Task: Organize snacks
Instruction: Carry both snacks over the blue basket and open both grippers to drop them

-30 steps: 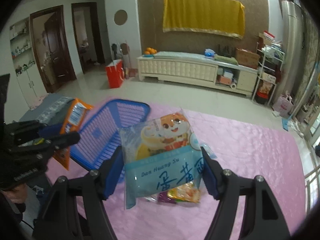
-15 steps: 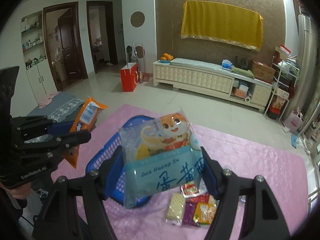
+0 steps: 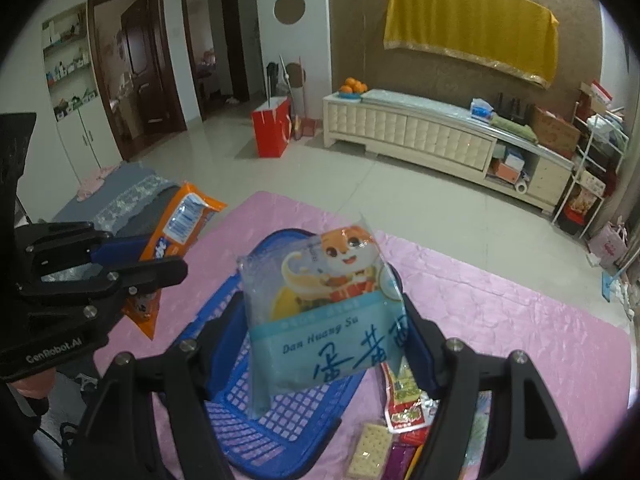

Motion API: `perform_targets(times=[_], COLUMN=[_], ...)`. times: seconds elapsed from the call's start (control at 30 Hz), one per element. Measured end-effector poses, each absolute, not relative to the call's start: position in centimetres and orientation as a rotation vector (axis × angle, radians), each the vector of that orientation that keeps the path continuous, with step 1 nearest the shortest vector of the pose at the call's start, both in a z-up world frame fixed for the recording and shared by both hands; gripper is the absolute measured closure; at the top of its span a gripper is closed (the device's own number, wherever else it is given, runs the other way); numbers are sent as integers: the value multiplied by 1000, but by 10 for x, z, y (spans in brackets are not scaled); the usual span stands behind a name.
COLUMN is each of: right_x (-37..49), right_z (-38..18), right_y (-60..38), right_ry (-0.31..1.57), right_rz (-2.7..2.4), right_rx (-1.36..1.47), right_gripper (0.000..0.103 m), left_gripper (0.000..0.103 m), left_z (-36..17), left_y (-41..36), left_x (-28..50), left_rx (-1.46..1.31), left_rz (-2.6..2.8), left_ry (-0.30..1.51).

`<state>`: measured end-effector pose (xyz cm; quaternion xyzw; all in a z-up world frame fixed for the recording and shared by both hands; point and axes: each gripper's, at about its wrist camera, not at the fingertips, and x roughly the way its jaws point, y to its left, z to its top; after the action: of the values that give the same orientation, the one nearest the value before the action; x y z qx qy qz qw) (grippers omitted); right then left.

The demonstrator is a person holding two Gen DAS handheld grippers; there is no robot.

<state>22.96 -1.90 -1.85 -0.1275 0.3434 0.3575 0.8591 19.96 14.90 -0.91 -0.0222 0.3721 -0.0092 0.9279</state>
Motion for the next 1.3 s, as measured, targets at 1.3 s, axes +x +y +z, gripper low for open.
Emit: perform_targets(times=[1.3], right_x=[278], right_z=[-36], right_y=[-3], right_ry=[765], right_rz=[682], right_rx=[-369], right_gripper=[10], left_gripper=[53], left_z=[-65], left_y=[158], left_x=[268], left_rx=[-60], left_rz=[15], left_ry=[908])
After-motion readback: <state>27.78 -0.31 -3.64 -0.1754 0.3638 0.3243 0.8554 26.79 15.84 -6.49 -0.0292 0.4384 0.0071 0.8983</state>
